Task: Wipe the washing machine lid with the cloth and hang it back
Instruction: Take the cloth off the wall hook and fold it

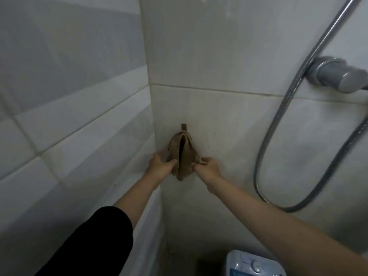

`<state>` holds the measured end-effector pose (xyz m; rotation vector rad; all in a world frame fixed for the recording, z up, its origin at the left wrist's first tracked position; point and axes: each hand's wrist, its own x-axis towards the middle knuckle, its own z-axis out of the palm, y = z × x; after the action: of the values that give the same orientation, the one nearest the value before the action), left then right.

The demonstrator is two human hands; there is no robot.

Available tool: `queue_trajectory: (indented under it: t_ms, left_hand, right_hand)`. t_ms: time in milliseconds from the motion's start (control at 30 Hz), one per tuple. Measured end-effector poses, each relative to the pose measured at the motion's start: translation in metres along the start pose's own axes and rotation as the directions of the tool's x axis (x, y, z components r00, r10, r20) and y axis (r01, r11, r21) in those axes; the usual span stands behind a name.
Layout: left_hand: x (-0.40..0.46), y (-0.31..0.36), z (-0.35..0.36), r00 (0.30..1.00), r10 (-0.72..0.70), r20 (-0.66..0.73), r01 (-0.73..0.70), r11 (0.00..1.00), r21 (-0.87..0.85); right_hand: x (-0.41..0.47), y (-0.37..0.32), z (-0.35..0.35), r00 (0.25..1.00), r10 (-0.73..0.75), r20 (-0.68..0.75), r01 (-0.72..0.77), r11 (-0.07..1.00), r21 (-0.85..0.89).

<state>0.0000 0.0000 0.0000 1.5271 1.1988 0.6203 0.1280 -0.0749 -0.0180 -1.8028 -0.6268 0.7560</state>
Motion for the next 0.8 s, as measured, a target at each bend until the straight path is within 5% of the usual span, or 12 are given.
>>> queue_trajectory:
  t_ms: [233, 533, 800]
  left_hand:
    - [0.03, -0.007, 0.003, 0.992, 0.109, 0.058, -0.113, 0.991, 0.07]
    - [0.013, 0.014, -0.001, 0.993, 0.09, -0.072, -0.094, 0.994, -0.054]
    - [-0.027, 0.058, -0.004, 0.961, 0.226, -0.158, -0.241, 0.967, -0.078]
  right_hand:
    - [0.006, -0.011, 0.017, 0.988, -0.138, -0.076, 0.133, 0.989, -0.067]
    - [-0.012, -0.04, -0.013, 0.985, -0.169, -0.029, 0.171, 0.983, 0.07]
    - [-0.044, -0.087, -0.074, 0.963, -0.257, -0.088, 0.268, 0.949, 0.164]
